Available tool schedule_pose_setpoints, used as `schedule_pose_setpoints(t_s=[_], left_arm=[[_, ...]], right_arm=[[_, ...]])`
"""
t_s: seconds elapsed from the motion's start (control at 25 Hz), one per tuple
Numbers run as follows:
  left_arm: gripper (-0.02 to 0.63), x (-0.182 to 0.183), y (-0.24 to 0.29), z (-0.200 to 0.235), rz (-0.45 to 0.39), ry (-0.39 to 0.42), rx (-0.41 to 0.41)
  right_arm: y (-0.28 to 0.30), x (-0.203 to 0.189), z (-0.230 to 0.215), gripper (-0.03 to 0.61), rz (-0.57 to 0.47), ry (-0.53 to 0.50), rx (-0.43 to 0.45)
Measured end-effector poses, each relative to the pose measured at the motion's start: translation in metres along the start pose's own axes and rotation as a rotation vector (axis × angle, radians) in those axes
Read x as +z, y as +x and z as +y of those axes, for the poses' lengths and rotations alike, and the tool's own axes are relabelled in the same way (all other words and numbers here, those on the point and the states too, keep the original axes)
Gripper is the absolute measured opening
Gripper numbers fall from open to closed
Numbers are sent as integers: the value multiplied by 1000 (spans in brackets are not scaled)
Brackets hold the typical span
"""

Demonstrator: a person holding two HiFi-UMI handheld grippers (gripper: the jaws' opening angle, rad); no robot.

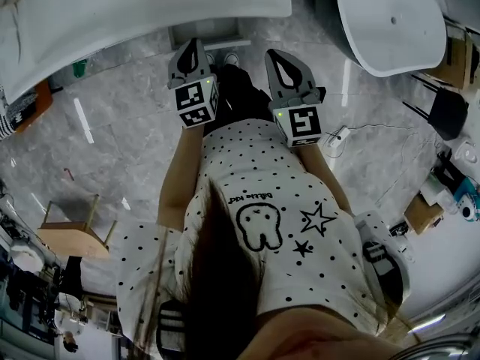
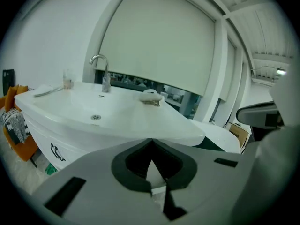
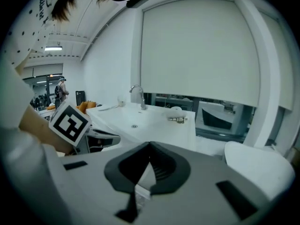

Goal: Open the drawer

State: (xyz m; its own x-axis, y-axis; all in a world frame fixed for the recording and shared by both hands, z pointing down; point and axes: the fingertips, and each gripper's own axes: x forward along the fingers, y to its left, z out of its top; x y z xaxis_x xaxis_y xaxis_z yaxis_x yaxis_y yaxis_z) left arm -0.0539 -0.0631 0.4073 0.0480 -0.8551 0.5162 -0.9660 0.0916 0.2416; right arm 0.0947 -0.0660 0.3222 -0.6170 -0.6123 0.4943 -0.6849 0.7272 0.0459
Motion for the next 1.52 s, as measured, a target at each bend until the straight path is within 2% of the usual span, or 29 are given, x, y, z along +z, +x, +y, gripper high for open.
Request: schedule_pose_setpoints(t_s=[0.2, 0.44, 0.64, 0.92, 1.16, 1.36, 1.52], left_arm=[[3, 35, -8, 13, -74, 21, 18], [3, 78, -11, 10, -165, 63, 1], [3, 122, -35, -2, -252, 104, -33], [3, 163, -59, -16, -337, 119, -87], [3, 168, -58, -23, -331, 138, -100], [3, 162, -50, -27, -288, 99, -111], [3, 169, -43, -26, -282, 97, -121]], right_arm=[[11, 12, 9, 12, -29, -30, 19], [20, 19, 13, 12, -47, -46, 48], [18, 39, 12, 12, -78, -56, 37], [23, 62, -6, 12, -118, -56, -8], [35, 80, -17, 12, -141, -50, 10], [39, 93, -24, 12, -152, -50, 28], [47, 101, -26, 12, -156, -47, 37]])
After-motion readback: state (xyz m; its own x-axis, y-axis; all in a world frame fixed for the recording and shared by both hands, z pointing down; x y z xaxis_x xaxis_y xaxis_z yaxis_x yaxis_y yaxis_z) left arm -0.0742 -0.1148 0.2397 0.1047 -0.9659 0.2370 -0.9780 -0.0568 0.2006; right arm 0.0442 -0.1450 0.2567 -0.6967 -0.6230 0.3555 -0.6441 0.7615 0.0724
